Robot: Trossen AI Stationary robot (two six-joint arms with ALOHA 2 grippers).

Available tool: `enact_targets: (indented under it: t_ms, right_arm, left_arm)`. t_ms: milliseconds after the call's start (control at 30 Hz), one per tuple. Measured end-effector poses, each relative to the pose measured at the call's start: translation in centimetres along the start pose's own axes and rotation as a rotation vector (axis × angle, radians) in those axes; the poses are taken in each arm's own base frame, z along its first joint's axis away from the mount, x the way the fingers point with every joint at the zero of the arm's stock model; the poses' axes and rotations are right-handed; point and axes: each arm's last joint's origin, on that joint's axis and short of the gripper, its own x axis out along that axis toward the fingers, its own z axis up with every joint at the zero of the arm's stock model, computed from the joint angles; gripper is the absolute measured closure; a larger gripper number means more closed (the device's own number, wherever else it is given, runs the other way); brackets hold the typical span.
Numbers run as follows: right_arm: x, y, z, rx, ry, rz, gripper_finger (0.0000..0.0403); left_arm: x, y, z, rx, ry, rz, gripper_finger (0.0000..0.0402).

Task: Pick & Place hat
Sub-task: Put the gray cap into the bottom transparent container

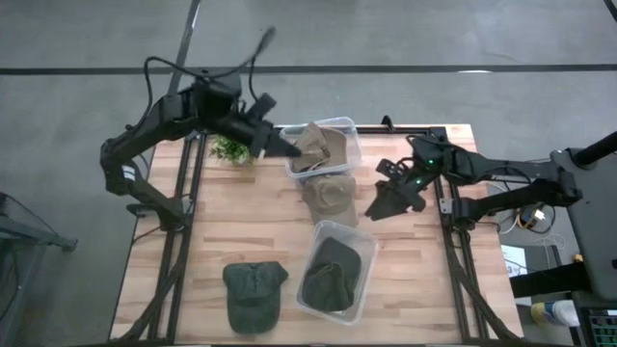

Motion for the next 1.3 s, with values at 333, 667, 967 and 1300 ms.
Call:
enact_targets:
  t_ms: [333, 667, 967, 1300]
  right_arm:
    - [-0.8, 0.8, -1.0, -0.038, -0.032, -0.033, 0.0172]
    - [-0.1, 0.2, -2.8, -0.048, 0.085, -0.109, 0.0175]
    - [0.6, 0.0, -4.7, 0.021, 0.209, -0.150, 0.0175]
    - [1.0, 0.3, -5.2, 0.062, 0.191, -0.183, 0.0175]
  left_arm:
    - [0.0, -3.4, -7.8, 0.237, 0.180, 0.272, 0.0271]
    - [3.0, -8.9, -18.6, 0.133, 0.124, 0.414, 0.0271]
    - [8.7, -9.0, -26.5, 0.022, 0.301, 0.549, 0.0270]
    - [12.5, -7.6, -34.6, -0.044, 0.745, 0.696, 0.0270]
